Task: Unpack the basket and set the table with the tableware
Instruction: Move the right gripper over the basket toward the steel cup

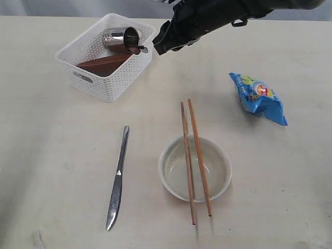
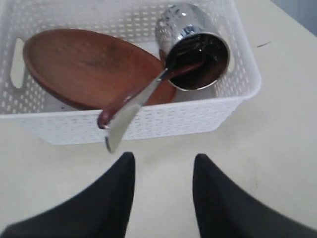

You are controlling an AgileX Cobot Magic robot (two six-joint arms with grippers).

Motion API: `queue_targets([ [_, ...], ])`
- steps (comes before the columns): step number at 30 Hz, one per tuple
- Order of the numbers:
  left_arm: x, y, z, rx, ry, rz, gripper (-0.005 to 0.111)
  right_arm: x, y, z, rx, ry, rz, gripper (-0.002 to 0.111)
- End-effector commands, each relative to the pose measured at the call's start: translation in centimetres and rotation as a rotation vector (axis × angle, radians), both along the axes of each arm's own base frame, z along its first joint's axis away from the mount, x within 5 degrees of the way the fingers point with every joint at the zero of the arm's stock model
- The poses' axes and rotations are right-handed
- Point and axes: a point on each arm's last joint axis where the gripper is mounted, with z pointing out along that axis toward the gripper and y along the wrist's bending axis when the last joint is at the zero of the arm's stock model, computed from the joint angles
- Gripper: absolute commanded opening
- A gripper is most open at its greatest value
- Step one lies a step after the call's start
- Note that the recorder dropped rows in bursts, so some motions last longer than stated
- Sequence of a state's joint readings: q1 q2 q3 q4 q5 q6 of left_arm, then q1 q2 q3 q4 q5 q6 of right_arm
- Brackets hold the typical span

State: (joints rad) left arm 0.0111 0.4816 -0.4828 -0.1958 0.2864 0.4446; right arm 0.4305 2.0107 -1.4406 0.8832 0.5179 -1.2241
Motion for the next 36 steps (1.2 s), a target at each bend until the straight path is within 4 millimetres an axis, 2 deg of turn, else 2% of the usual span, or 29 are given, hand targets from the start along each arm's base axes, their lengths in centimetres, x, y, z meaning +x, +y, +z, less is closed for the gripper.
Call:
queue_targets([
  [1, -0.1, 0.0, -0.1, -0.007, 0.0, 0.003, 0.0, -0.9, 1.6, 0.5, -0.016, -0.03, 0.069, 0.038],
  [6, -0.1, 0.0, -0.1, -0.007, 0.0, 0.003, 0.0, -1.4, 3.1, -0.1, -0.028, -0.061, 0.077, 0.036],
  [10, -0.1, 0.0, -0.1, -0.007, 0.0, 0.003, 0.0, -1.0, 3.2, -0.5, -0.033, -0.085, 0.043, 0.032],
  [16, -0.1, 0.0, -0.1, -0.007, 0.0, 0.003, 0.0, -0.7, 3.3, -1.5, -0.045, -0.079, 0.029, 0.032],
  [25, -0.1, 0.0, -0.1, -0.02, 0.001, 0.006, 0.0, 0.1, 3.0, -1.5, -0.053, -0.139, -0.031, 0.032],
  [30, -0.1, 0.0, -0.1, -0.02, -0.001, 0.006, 0.0, 0.0, 3.4, -2.8, -0.063, -0.104, -0.014, 0.032],
  [36, -0.1, 0.0, 0.0, -0.024, -0.008, 0.008, 0.0, 0.1, 3.5, -2.7, -0.064, -0.129, -0.031, 0.032],
])
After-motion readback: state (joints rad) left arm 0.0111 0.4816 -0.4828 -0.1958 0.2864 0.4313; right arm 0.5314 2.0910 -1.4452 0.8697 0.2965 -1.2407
